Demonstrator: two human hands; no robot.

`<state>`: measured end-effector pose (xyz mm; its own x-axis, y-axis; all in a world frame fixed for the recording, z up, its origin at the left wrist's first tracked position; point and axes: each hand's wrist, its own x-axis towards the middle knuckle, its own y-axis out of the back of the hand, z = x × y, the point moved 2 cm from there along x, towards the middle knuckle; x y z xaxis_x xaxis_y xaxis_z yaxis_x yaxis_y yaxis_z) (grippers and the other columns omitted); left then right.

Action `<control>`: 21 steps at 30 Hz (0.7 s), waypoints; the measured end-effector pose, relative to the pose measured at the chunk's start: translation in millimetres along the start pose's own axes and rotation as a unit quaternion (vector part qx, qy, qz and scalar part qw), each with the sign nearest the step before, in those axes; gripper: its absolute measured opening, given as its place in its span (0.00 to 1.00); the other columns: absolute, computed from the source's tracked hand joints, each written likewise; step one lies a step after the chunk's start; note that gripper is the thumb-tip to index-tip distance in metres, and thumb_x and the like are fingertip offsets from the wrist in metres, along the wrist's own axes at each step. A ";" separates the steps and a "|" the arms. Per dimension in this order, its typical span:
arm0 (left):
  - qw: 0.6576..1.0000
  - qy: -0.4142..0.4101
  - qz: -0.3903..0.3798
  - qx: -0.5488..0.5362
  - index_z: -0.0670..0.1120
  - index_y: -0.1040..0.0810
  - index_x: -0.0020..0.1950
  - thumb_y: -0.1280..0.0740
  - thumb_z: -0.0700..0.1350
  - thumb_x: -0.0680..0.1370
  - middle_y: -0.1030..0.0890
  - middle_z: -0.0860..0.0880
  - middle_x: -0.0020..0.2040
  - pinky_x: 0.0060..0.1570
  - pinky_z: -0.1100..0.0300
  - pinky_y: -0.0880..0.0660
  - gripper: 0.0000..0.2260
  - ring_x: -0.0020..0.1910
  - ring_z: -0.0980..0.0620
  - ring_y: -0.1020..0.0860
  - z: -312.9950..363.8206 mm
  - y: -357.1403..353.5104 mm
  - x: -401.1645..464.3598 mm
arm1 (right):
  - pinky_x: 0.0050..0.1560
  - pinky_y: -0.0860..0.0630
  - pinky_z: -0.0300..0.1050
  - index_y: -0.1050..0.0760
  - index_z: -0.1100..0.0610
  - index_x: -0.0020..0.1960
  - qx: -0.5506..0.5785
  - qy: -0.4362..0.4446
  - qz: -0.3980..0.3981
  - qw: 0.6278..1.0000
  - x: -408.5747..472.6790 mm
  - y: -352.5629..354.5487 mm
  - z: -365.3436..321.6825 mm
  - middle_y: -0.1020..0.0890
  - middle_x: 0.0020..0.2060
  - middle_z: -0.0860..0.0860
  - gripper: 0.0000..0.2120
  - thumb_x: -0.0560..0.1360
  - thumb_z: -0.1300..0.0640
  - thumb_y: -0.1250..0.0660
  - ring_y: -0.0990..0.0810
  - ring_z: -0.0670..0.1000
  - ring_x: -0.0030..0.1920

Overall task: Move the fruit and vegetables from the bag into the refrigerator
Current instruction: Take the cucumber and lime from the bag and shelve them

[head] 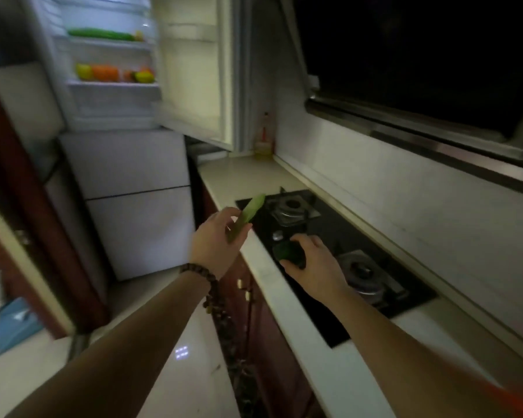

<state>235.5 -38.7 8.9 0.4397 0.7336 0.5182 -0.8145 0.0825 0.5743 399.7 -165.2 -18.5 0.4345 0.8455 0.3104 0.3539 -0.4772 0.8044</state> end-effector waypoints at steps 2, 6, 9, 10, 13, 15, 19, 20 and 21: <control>0.999 0.012 0.018 0.026 0.52 0.25 0.54 0.34 0.53 0.76 0.24 0.55 0.43 0.35 0.64 0.33 0.10 0.38 0.56 0.26 -35.7 33.4 8.3 | 0.52 0.25 0.46 0.33 0.50 0.65 0.008 0.023 -0.009 1.000 23.0 -26.8 -34.3 0.29 0.59 0.51 0.23 0.72 0.46 0.32 0.25 0.53 0.55; 0.995 0.032 0.051 0.080 0.50 0.24 0.55 0.34 0.53 0.76 0.23 0.53 0.44 0.35 0.63 0.33 0.10 0.38 0.54 0.26 -93.8 94.8 27.6 | 0.49 0.24 0.48 0.31 0.52 0.62 0.027 0.062 -0.006 0.998 67.7 -69.8 -94.6 0.28 0.56 0.52 0.21 0.72 0.47 0.31 0.24 0.54 0.52; 0.991 0.059 0.073 0.096 0.49 0.24 0.55 0.34 0.52 0.76 0.24 0.53 0.44 0.35 0.63 0.34 0.11 0.37 0.54 0.26 -130.2 131.4 46.0 | 0.45 0.26 0.45 0.30 0.52 0.60 0.030 0.088 0.004 0.996 100.8 -94.9 -130.1 0.27 0.53 0.52 0.20 0.72 0.47 0.31 0.24 0.53 0.50; 0.989 0.067 0.077 0.103 0.49 0.24 0.55 0.34 0.52 0.76 0.24 0.53 0.44 0.35 0.63 0.34 0.11 0.38 0.53 0.26 -141.6 141.1 52.8 | 0.45 0.25 0.46 0.30 0.52 0.60 0.033 0.097 0.008 0.995 112.5 -102.6 -140.7 0.26 0.53 0.52 0.20 0.71 0.47 0.31 0.24 0.53 0.50; 0.983 0.083 0.096 0.130 0.49 0.24 0.55 0.34 0.53 0.76 0.22 0.50 0.46 0.37 0.59 0.30 0.11 0.39 0.51 0.25 -175.4 163.2 75.6 | 0.45 0.24 0.48 0.30 0.51 0.60 0.040 0.115 0.010 0.993 151.0 -125.6 -169.0 0.26 0.53 0.51 0.20 0.71 0.47 0.31 0.24 0.53 0.50; 0.980 0.088 0.109 0.142 0.48 0.24 0.55 0.33 0.52 0.76 0.21 0.49 0.47 0.39 0.56 0.25 0.12 0.40 0.49 0.23 -198.4 172.4 92.9 | 0.45 0.26 0.46 0.31 0.52 0.61 0.041 0.127 0.009 0.991 180.0 -142.3 -184.4 0.27 0.54 0.51 0.21 0.72 0.47 0.31 0.25 0.53 0.51; 0.975 0.088 0.124 0.160 0.48 0.24 0.54 0.33 0.52 0.76 0.21 0.49 0.48 0.40 0.52 0.22 0.11 0.41 0.49 0.22 -244.0 181.3 136.7 | 0.46 0.25 0.46 0.31 0.52 0.62 0.044 0.152 0.003 0.987 245.4 -177.3 -205.5 0.27 0.55 0.51 0.21 0.72 0.47 0.31 0.25 0.52 0.51; 0.974 0.090 0.126 0.164 0.48 0.24 0.54 0.33 0.52 0.76 0.21 0.49 0.48 0.40 0.53 0.22 0.11 0.40 0.49 0.22 -255.9 181.8 151.2 | 0.46 0.26 0.45 0.31 0.52 0.62 0.045 0.159 0.003 0.986 264.1 -186.0 -209.0 0.27 0.55 0.51 0.21 0.72 0.47 0.31 0.25 0.52 0.51; 0.973 0.090 0.129 0.168 0.48 0.24 0.54 0.33 0.51 0.76 0.21 0.49 0.47 0.40 0.53 0.23 0.11 0.40 0.49 0.23 -267.1 182.2 166.8 | 0.45 0.26 0.45 0.31 0.53 0.62 0.046 0.166 0.004 0.985 283.8 -194.2 -212.1 0.27 0.55 0.52 0.21 0.72 0.47 0.31 0.25 0.52 0.50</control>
<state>59.3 278.9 30.8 0.1398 0.8090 0.5709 -0.7056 -0.3230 0.6307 278.5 218.2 20.8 0.1482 0.8661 0.4774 0.4314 -0.4910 0.7568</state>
